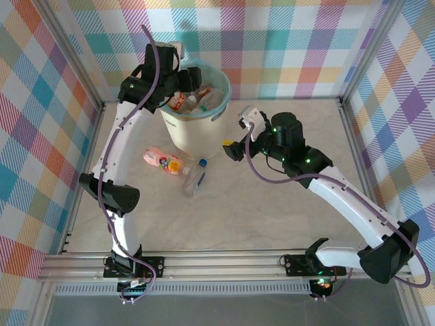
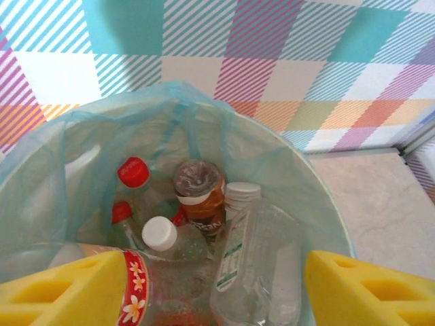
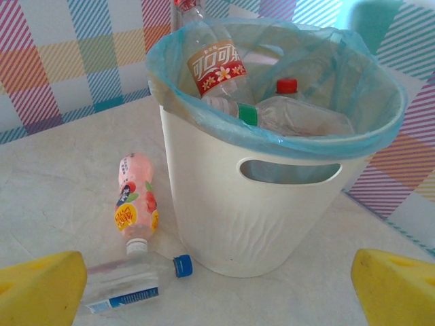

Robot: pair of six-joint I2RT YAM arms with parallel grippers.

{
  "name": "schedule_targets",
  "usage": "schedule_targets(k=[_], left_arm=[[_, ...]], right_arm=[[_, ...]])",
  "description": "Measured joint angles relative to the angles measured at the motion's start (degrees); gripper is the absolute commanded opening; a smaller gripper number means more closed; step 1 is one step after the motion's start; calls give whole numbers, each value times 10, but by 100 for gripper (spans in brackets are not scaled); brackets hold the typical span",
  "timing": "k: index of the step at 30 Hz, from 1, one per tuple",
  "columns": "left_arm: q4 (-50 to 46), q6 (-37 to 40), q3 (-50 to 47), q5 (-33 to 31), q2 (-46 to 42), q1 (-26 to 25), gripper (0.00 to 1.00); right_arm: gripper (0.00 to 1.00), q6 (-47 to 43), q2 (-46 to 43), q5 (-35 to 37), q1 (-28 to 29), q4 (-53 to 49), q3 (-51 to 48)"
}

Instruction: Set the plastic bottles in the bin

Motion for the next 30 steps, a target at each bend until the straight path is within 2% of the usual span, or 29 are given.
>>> schedule_targets(k=[5, 11, 16, 20, 23, 28, 30], left_arm=[[-9, -2, -12, 47, 25, 0, 58], [-31, -2, -24, 89, 64, 0, 59], [-32, 2, -29, 102, 43, 0, 63], [0, 8, -89, 102, -48, 0, 69], [41, 15, -181, 88, -167, 0, 71], [106, 26, -346, 23, -374, 0, 72], [116, 29, -401, -4, -430, 0, 72]], right_arm=[[99, 23, 22, -5, 0, -3, 14], [95, 58, 54, 4, 12, -32, 40], [92, 106, 111, 55, 49, -70, 90], [93, 181, 165, 103, 86, -99, 115], [95, 257, 214, 132, 109, -121, 128], [96, 397, 303, 152, 129, -143, 134], [96, 438, 330, 152, 133, -146, 134]])
